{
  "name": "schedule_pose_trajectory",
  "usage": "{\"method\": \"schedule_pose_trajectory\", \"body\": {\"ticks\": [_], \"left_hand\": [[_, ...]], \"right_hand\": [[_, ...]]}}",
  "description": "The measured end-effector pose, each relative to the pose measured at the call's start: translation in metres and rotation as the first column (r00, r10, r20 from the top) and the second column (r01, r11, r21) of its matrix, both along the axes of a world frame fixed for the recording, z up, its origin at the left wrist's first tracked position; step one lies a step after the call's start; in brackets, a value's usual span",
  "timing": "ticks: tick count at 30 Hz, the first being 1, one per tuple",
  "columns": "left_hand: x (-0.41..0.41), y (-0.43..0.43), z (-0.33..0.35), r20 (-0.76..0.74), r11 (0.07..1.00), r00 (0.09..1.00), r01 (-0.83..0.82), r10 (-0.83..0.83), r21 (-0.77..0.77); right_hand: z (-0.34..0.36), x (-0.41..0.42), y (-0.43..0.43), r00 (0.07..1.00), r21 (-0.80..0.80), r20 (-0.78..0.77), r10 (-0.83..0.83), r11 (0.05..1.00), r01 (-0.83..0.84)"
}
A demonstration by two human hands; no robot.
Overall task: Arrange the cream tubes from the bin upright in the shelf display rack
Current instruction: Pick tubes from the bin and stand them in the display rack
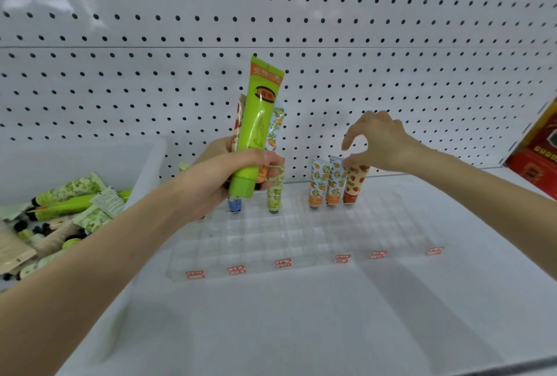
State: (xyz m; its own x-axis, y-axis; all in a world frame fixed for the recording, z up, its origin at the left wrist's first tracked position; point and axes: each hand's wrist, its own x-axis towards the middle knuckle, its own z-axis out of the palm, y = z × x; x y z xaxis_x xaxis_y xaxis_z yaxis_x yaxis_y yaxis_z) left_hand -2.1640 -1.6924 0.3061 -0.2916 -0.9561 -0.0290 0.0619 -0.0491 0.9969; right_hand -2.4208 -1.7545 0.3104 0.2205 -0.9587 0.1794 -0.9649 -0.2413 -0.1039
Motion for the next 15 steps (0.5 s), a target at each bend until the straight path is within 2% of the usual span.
{"method": "schedule_pose_trajectory", "body": {"ticks": [1,2,4,5,7,9,15], "left_hand": [[0.0,0.0,-0.001,0.001,1.0,1.0,0.018,-0.018,0.007],[0.0,0.0,-0.001,0.007,0.999,0.999,0.039,-0.039,0.015],[-0.001,0.001,-0.001,0.029,0.996,0.996,0.089,-0.089,0.022],[-0.002,0.002,-0.001,0.036,0.993,0.993,0.115,-0.116,0.024],[-0.004,0.004,-0.001,0.039,0.986,0.986,0.162,-0.163,0.027],[-0.006,0.007,-0.001,0.042,0.98,0.98,0.195,-0.197,0.027],[-0.005,0.012,0.001,0.04,0.961,0.96,0.276,-0.276,0.02]], "right_hand": [[0.009,-0.001,0.005,0.99,0.01,0.138,0.01,1.0,-0.011],[0.019,0.0,0.013,0.942,0.042,0.335,0.02,0.998,-0.036],[0.036,0.007,0.032,0.714,0.154,0.7,0.017,0.973,-0.173],[0.04,0.012,0.041,0.613,0.192,0.79,0.003,0.948,-0.252],[0.04,0.023,0.054,0.497,0.247,0.867,-0.034,0.896,-0.37],[0.035,0.035,0.062,0.437,0.265,0.898,-0.057,0.862,-0.432],[0.025,0.057,0.065,0.297,0.219,0.95,-0.097,0.885,-0.411]]}}
